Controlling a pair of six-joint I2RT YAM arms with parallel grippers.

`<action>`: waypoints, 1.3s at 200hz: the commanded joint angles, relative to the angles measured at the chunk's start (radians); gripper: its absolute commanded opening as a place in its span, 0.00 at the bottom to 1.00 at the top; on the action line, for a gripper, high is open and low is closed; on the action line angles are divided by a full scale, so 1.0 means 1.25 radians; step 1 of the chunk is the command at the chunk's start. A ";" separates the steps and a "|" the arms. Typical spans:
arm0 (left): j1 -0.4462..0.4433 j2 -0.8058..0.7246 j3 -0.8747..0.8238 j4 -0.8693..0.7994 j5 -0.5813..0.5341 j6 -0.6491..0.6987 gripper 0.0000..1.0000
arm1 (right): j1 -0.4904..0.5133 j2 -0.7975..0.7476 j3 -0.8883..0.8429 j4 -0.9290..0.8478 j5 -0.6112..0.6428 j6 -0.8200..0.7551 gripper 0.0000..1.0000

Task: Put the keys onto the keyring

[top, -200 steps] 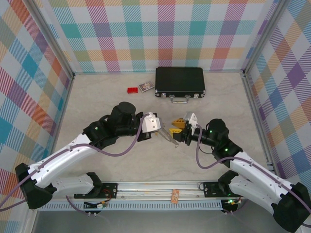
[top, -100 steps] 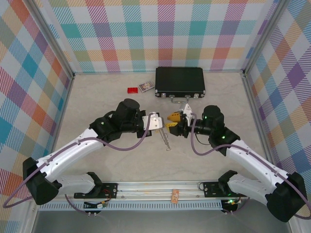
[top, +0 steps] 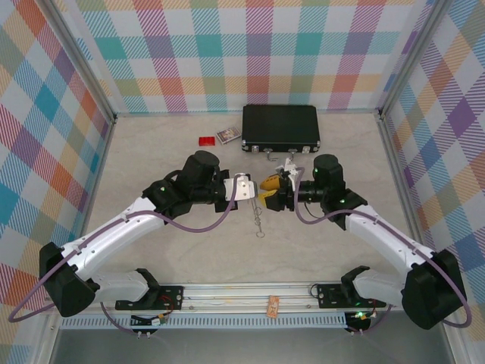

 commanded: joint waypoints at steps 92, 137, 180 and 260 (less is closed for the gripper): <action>0.006 -0.016 0.023 0.015 0.045 0.000 0.00 | -0.004 0.043 0.005 0.066 -0.086 -0.025 0.42; 0.005 -0.013 0.025 0.016 0.047 -0.003 0.00 | -0.004 0.046 0.000 0.077 -0.104 -0.029 0.42; 0.007 -0.012 0.027 0.013 0.039 -0.003 0.00 | -0.004 0.056 -0.001 0.060 -0.123 -0.033 0.33; 0.006 -0.007 0.030 0.009 0.037 -0.004 0.00 | -0.004 0.048 -0.007 0.044 -0.092 -0.035 0.10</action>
